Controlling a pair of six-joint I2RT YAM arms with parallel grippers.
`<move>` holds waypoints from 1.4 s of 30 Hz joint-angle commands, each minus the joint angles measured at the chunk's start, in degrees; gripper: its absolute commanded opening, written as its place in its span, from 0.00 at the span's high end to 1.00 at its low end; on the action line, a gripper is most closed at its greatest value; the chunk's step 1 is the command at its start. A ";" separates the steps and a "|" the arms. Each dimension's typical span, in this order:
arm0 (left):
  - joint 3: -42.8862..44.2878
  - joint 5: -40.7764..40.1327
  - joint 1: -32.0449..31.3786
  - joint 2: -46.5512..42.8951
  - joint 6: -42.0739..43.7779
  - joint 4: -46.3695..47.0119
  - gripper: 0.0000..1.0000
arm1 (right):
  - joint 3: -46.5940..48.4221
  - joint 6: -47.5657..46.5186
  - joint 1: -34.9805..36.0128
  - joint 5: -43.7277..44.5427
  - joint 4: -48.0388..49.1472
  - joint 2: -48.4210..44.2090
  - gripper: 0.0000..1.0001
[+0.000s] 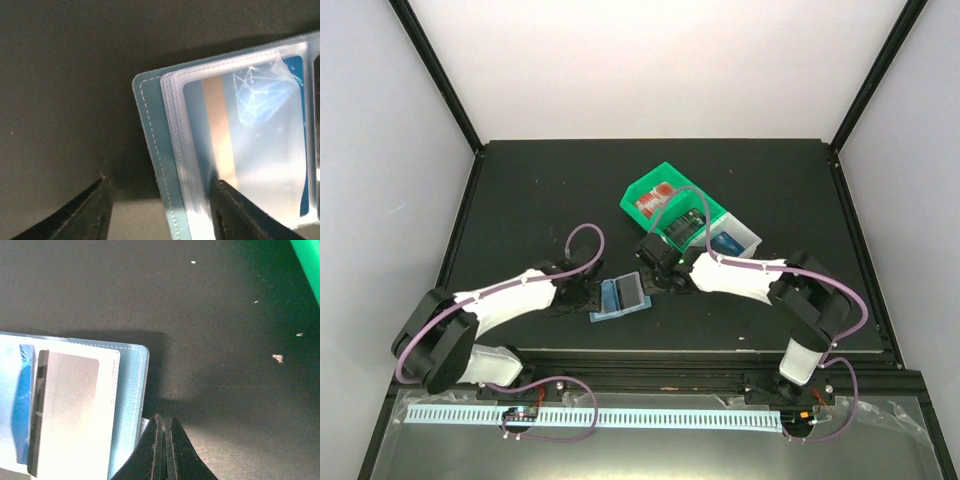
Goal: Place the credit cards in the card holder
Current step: Close the card holder at the center of the board.
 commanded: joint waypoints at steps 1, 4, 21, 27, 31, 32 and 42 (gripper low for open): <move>-1.04 2.63 0.10 -4.99 -2.02 -1.08 0.39 | 1.01 -0.15 -0.21 2.28 -0.27 -4.27 0.99; -0.94 4.35 0.59 -9.83 -2.91 0.24 0.29 | 1.16 -0.89 -0.96 3.79 -0.96 -5.25 0.99; -9.48 14.80 9.82 -11.21 -7.16 9.63 0.49 | 11.28 -1.38 1.86 -5.44 -5.92 -2.40 0.99; -10.71 16.12 9.81 -9.18 -7.30 12.69 0.72 | 12.76 -0.55 5.03 -7.57 -4.64 0.15 0.97; -10.63 15.31 9.82 -7.87 -6.64 13.19 0.82 | 13.90 -2.68 6.79 -11.31 -2.83 2.83 0.93; -10.69 15.28 9.81 -7.23 -6.54 13.39 0.83 | 14.24 -3.34 7.04 -12.58 -2.26 3.85 0.93; -11.15 14.57 9.82 -6.00 -6.52 14.86 0.87 | 13.00 -4.71 7.30 -25.47 8.07 8.59 0.96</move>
